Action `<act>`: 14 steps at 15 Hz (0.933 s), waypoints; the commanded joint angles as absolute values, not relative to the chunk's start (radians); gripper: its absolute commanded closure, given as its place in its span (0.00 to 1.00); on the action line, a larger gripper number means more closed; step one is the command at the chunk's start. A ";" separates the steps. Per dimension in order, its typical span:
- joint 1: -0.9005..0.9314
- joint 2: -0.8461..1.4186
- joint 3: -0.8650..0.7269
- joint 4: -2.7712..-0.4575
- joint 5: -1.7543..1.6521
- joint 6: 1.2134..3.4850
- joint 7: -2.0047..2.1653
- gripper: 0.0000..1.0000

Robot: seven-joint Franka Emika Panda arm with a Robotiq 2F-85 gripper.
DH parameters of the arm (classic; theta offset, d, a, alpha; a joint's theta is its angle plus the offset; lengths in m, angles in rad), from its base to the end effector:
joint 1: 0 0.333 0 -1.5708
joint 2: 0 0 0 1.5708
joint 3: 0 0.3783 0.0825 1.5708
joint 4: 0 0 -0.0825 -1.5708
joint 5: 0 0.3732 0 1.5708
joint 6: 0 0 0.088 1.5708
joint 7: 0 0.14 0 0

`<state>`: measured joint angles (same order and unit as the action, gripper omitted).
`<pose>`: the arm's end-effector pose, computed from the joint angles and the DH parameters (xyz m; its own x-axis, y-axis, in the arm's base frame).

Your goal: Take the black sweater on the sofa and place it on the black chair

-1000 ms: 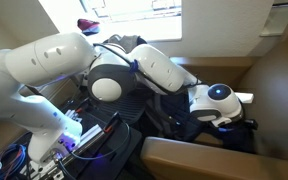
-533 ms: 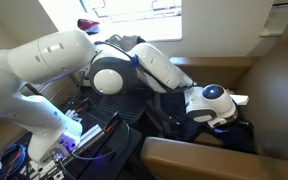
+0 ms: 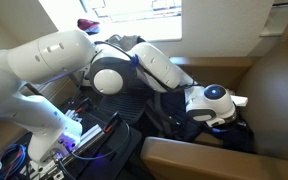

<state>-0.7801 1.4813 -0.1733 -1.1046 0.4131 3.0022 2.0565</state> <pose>0.4784 -0.6288 -0.0724 -0.9695 0.0233 -0.2440 0.1107 0.9297 -0.3512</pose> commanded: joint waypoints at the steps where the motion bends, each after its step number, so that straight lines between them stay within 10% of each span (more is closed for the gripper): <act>1: -0.808 1.481 -0.138 -1.089 0.453 2.935 2.055 0.40; 7: -0.818 1.481 -0.148 -1.097 0.482 2.965 2.090 0.84; 8: -0.804 1.481 -0.167 -1.100 0.486 2.990 2.113 0.39; 9: -0.811 1.481 -0.157 -1.100 0.467 2.962 2.090 0.68; 10: -0.810 1.480 -0.161 -1.100 0.467 2.968 2.102 0.67; 11: -0.824 1.478 -0.132 -1.090 0.463 2.974 2.076 0.87; 14: -0.858 1.448 -0.065 -1.109 0.455 2.930 2.026 0.89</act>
<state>-0.8179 1.4738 -0.1319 -1.1031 0.4582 2.9723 2.0861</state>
